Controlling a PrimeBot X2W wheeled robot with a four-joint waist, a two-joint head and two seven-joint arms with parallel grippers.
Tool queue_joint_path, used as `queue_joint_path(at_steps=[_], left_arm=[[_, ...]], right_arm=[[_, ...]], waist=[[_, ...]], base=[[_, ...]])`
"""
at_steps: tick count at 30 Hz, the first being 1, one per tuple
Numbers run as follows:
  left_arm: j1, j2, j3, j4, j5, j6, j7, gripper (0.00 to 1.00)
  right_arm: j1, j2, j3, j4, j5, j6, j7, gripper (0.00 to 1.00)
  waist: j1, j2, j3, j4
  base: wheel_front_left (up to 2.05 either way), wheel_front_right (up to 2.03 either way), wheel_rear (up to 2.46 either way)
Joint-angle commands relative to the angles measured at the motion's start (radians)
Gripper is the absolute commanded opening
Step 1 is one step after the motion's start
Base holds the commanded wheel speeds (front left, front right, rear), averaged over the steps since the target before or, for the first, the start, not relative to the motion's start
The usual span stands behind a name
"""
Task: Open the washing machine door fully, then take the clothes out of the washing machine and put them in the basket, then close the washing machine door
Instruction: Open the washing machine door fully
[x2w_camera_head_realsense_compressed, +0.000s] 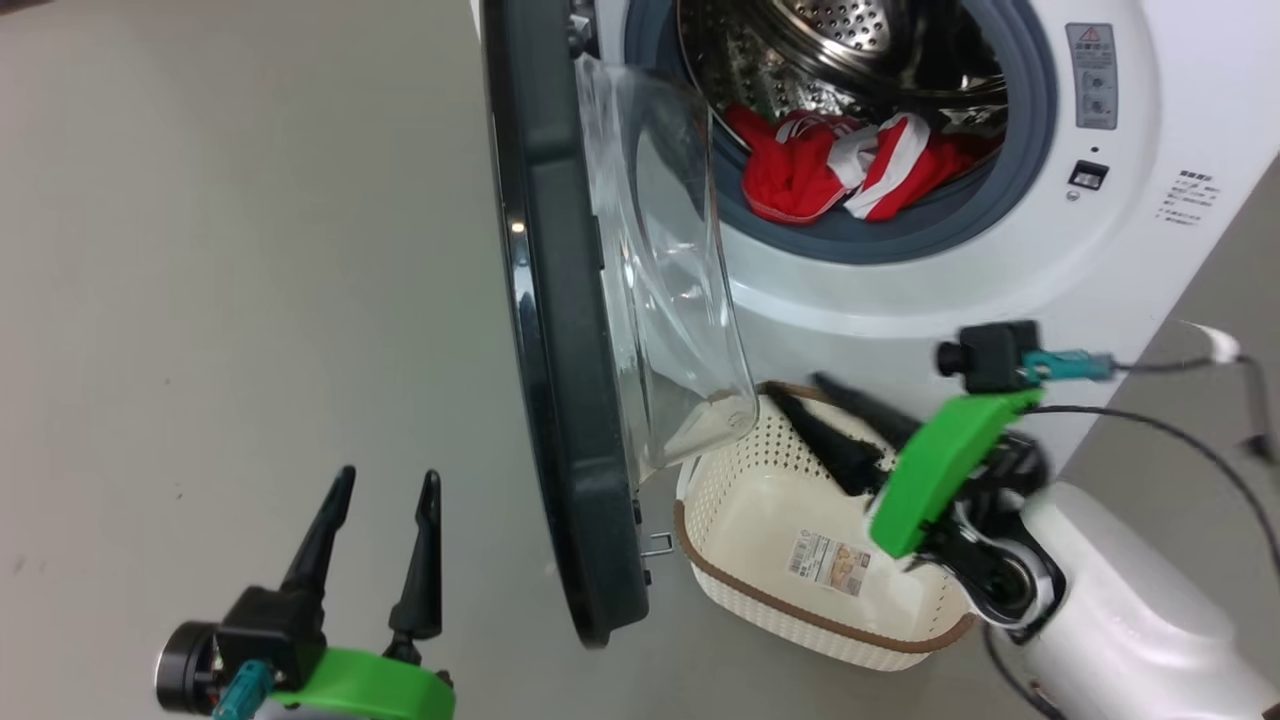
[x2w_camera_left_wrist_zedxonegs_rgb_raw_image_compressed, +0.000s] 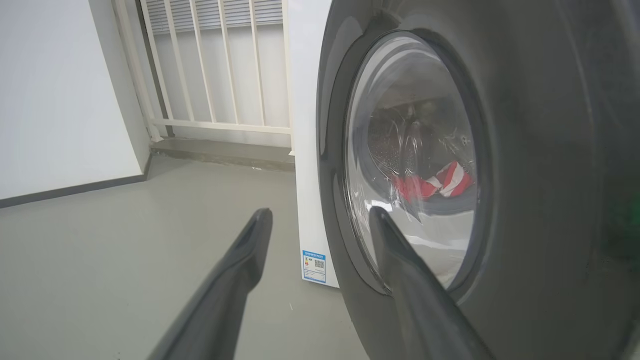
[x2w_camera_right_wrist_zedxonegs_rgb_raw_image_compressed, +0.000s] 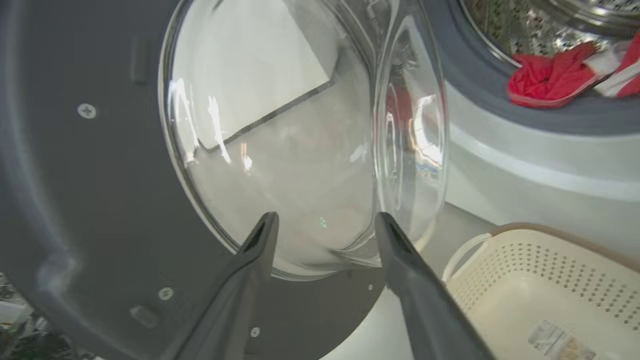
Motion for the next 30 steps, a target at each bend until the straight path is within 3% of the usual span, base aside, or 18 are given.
queue_joint_path(at_steps=[1,6,11,18,23,27,30], left_arm=[[0.004,0.022,0.036,-0.028,-0.009,-0.001,-0.008,1.0],[0.026,0.024,0.048,-0.064,-0.007,0.002,-0.008,1.0],[0.042,0.021,0.062,-0.106,0.0,0.01,-0.008,1.0],[0.051,0.014,0.08,-0.144,0.01,0.022,-0.008,1.0],[0.06,0.008,0.089,-0.16,0.019,0.031,-0.008,1.0],[0.066,0.004,0.091,-0.167,0.025,0.034,-0.008,1.0],[0.067,0.001,0.095,-0.173,0.021,0.037,-0.008,1.0]], right_arm=[[0.015,0.0,0.009,0.001,-0.079,0.008,-0.068,1.0],[0.028,0.024,-0.04,0.117,-0.333,0.008,-0.297,1.0],[0.037,0.075,-0.108,0.187,-0.509,0.008,-0.419,1.0],[0.065,0.118,-0.246,0.175,-0.778,0.008,-0.464,1.0],[0.131,0.156,-0.364,0.06,-0.94,0.008,-0.465,1.0],[0.203,0.17,-0.417,-0.04,-1.012,0.008,-0.466,1.0],[0.25,0.172,-0.416,-0.094,-1.002,0.008,-0.466,1.0]], waist=[[0.0,0.0,-0.01,-0.01],[0.0,0.0,-0.017,-0.028],[0.0,0.0,-0.014,-0.041],[0.0,0.0,-0.008,-0.045],[0.0,0.0,-0.008,-0.045],[0.0,0.0,-0.006,-0.046],[0.0,0.0,-0.005,-0.048]], base=[[0.0,0.0,0.0],[0.0,0.0,0.0],[0.0,0.0,0.0],[0.0,0.0,0.0],[0.0,0.0,0.0],[0.0,0.0,0.0],[0.0,0.0,0.0]])
